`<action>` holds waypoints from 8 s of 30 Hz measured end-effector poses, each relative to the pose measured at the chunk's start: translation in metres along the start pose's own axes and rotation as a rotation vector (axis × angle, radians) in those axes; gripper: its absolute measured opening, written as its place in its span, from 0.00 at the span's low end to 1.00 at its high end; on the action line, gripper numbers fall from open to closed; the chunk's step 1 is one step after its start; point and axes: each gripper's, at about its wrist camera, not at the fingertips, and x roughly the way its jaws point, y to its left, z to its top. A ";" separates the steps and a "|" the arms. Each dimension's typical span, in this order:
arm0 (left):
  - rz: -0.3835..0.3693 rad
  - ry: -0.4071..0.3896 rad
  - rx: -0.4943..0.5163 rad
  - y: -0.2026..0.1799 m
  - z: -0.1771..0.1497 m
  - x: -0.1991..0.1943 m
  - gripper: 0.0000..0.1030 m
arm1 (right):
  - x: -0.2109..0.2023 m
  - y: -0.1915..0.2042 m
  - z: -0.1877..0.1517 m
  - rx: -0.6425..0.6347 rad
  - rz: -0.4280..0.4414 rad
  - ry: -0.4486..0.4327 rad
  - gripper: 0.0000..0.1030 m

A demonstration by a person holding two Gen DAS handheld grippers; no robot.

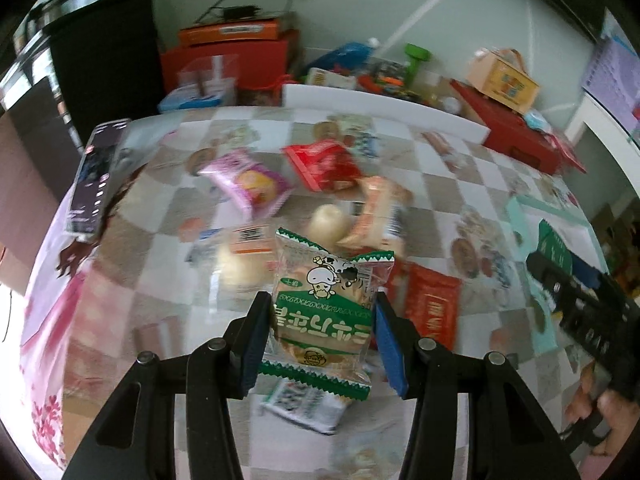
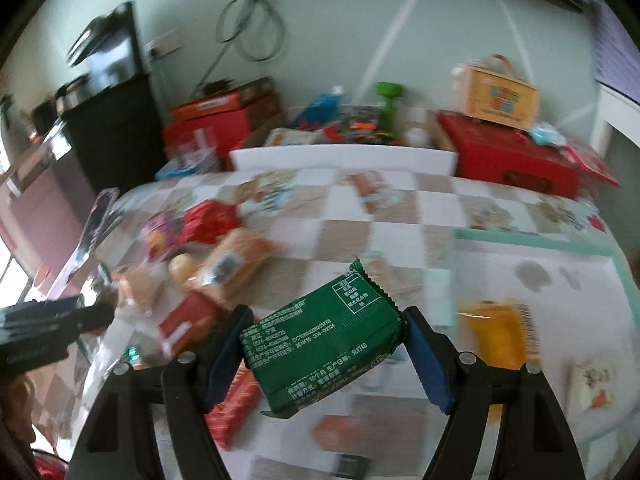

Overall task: Organize snacks
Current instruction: 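Carry cookie and green box into the tray and open both tools, then move both tools back over the remaining snacks, then grasp the white-green snack bag with left tool while right tool grasps red packet, then lift both bags and carry them over the white tray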

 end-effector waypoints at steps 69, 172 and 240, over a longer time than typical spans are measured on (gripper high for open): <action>-0.150 0.093 0.290 -0.270 0.073 0.094 0.92 | -0.021 -0.225 -0.035 0.509 -0.366 -0.038 1.00; 0.032 0.202 -0.182 0.039 -0.025 0.042 0.98 | 0.084 0.072 -0.042 -0.051 -0.099 0.304 1.00; 0.008 0.041 -0.086 0.007 -0.025 0.018 0.54 | 0.021 0.066 -0.034 -0.035 -0.017 0.077 0.47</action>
